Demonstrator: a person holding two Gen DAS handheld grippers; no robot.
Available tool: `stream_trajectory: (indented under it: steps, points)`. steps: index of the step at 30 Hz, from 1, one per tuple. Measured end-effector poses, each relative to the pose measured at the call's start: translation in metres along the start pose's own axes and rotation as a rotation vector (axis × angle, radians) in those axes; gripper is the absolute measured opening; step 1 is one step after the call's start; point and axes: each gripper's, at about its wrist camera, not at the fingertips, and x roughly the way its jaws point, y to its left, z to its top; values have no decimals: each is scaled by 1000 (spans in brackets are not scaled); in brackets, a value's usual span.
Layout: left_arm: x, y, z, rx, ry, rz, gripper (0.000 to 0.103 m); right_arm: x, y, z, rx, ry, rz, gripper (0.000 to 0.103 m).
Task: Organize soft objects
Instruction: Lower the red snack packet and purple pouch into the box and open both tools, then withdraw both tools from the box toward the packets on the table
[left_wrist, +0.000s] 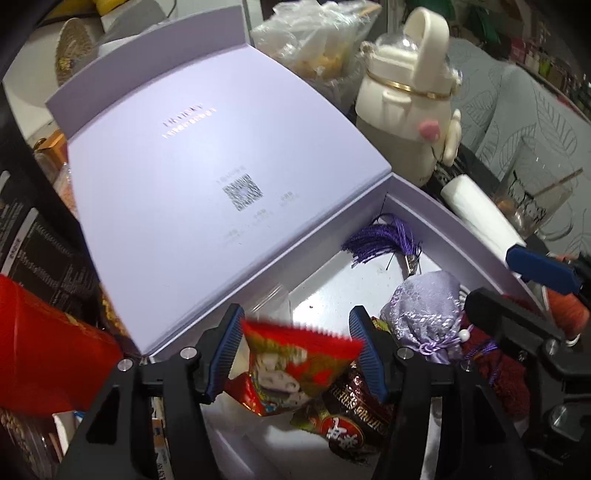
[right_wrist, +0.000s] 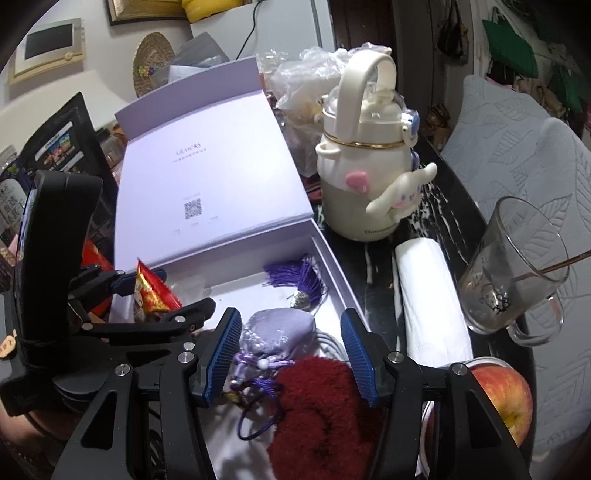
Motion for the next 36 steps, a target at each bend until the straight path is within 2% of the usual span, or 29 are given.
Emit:
stream_trajectory:
  steps: [6,11,28,30,32,34,36]
  points:
    - [-29,3,-1,-15,-43,34,59,-18,8,1,13,-44,28,56]
    - [-59,9,-3,-29,-89,24,59,-39,12,4,13,-75,26,56]
    - [-186,10,-22,-28,-307,7,59,-156,44,-3,-61,-271,-10,56]
    - [-204,10,-28,-28,-339,5,61,-170,48,-7,-72,-295,-14,56]
    - [-218,9,-33,-28,-367,4,70,-185,52,-11,-82,-321,-18,58]
    - [-231,8,-39,-27,-398,3,75,-199,55,-16,-88,-343,-21,58]
    - [-246,6,-45,-24,-433,3,75,-213,58,-22,-94,-366,-24,58]
